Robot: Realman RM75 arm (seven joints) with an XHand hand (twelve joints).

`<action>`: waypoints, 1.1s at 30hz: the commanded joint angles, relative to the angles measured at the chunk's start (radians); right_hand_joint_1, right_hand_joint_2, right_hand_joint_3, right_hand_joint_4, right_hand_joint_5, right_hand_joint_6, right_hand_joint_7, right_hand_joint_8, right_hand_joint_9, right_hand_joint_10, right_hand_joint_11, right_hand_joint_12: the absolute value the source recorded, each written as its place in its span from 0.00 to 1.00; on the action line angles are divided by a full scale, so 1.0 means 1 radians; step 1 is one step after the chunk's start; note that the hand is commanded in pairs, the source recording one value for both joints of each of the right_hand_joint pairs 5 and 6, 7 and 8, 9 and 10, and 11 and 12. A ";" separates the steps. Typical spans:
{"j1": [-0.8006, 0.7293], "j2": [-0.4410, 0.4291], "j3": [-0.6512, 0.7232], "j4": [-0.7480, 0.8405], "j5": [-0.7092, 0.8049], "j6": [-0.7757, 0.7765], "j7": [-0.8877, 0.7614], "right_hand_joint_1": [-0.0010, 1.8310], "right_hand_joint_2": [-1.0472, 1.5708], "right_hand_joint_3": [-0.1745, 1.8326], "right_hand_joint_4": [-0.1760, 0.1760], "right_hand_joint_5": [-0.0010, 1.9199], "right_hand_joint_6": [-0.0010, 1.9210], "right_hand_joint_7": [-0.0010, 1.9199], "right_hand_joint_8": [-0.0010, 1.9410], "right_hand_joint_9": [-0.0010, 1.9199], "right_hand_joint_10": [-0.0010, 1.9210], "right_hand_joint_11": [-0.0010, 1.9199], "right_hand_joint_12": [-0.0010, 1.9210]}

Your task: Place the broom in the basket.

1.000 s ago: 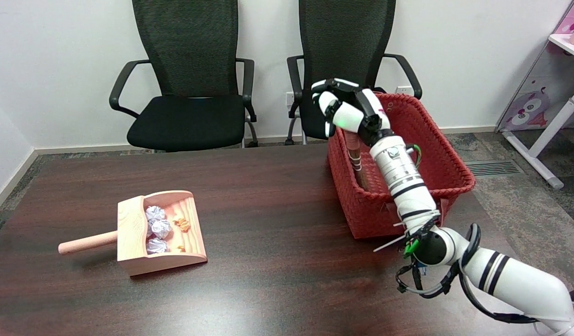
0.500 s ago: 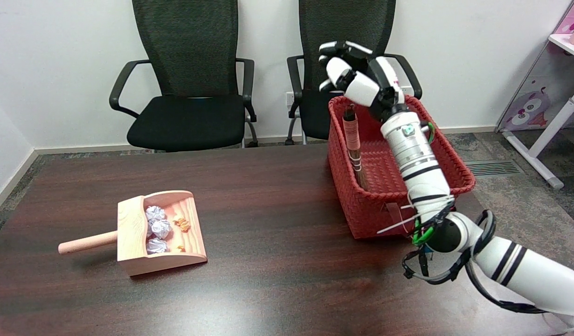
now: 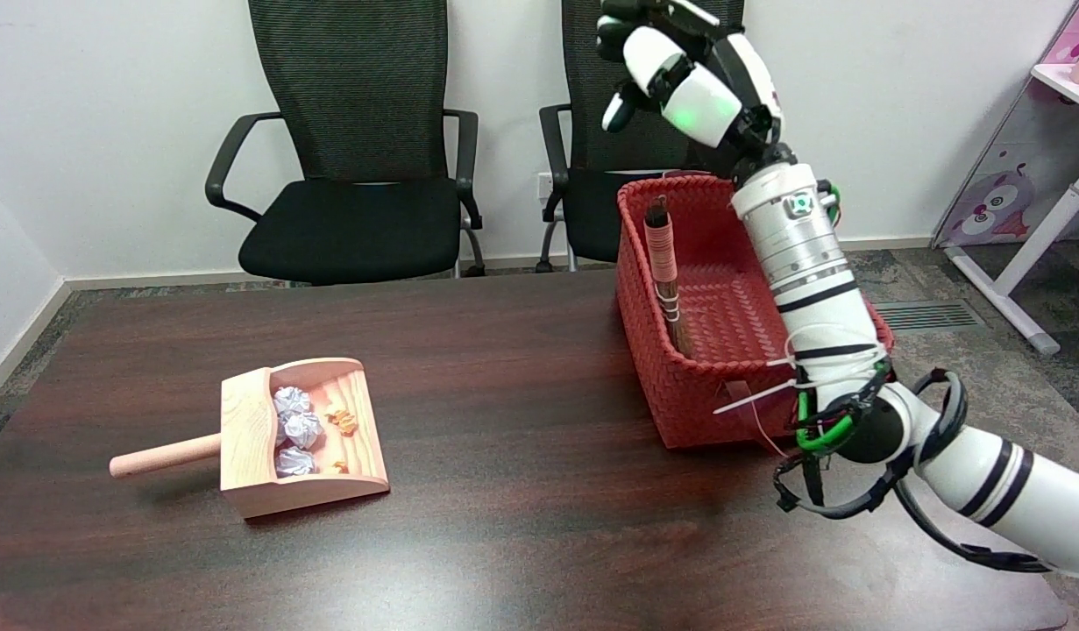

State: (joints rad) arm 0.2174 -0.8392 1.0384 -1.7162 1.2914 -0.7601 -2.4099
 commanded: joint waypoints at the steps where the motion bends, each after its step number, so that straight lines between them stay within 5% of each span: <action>1: -0.026 0.045 -0.023 -0.222 -0.046 -0.005 -0.003 0.37 0.71 0.59 0.00 0.33 0.33 0.33 0.32 0.34 0.34 0.64 0.64; 33: -0.007 0.046 -0.015 -0.265 -0.023 -0.018 0.129 0.32 0.77 0.58 0.00 0.42 0.42 0.42 0.41 0.44 0.44 0.76 0.76</action>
State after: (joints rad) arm 0.1959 -0.7974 1.0167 -1.9645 1.2648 -0.7799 -2.3787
